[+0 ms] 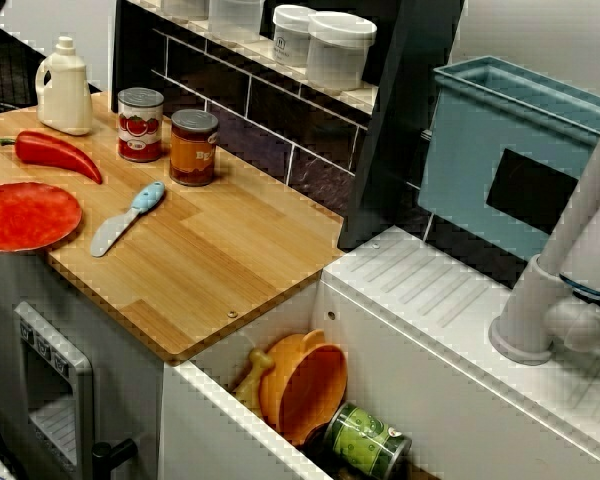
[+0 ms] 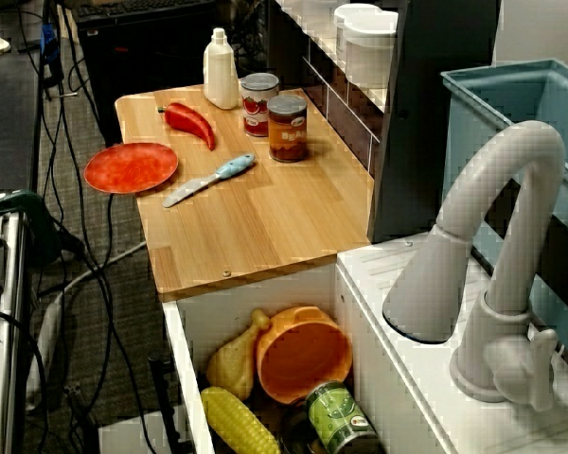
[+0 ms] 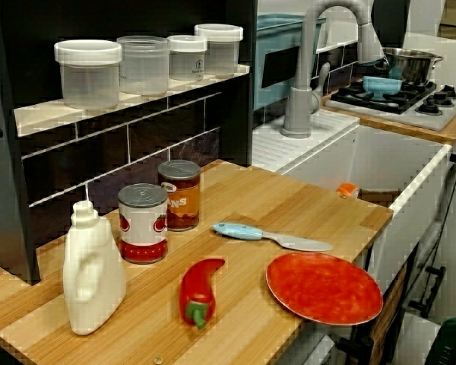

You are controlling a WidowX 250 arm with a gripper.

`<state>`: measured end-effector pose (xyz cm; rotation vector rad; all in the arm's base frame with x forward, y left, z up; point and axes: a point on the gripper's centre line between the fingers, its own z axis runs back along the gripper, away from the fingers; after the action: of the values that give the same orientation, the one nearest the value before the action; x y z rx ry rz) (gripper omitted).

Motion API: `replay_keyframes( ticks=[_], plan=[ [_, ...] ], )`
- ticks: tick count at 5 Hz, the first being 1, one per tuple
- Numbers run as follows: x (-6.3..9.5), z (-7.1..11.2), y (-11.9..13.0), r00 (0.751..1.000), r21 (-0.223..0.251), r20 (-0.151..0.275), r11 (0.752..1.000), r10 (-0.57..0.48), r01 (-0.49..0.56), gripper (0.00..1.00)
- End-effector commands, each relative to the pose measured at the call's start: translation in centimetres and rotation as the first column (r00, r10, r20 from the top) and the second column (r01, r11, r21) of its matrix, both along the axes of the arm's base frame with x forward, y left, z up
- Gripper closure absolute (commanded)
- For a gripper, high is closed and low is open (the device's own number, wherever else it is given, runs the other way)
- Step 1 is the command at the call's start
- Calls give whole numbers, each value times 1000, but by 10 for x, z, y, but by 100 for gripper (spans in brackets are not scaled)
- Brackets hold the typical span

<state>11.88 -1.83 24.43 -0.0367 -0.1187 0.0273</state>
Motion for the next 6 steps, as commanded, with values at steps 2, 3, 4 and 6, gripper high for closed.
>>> replay_keyframes(
  ticks=[2,3,4,6],
  plan=[
    [47,-3,24,999,22,41,1000,3,-4,0],
    [73,-1,39,998,25,54,1000,13,-14,0],
    [98,0,53,997,22,67,999,-25,23,0],
    [137,-8,109,955,17,-57,956,-293,294,0]
  ],
)
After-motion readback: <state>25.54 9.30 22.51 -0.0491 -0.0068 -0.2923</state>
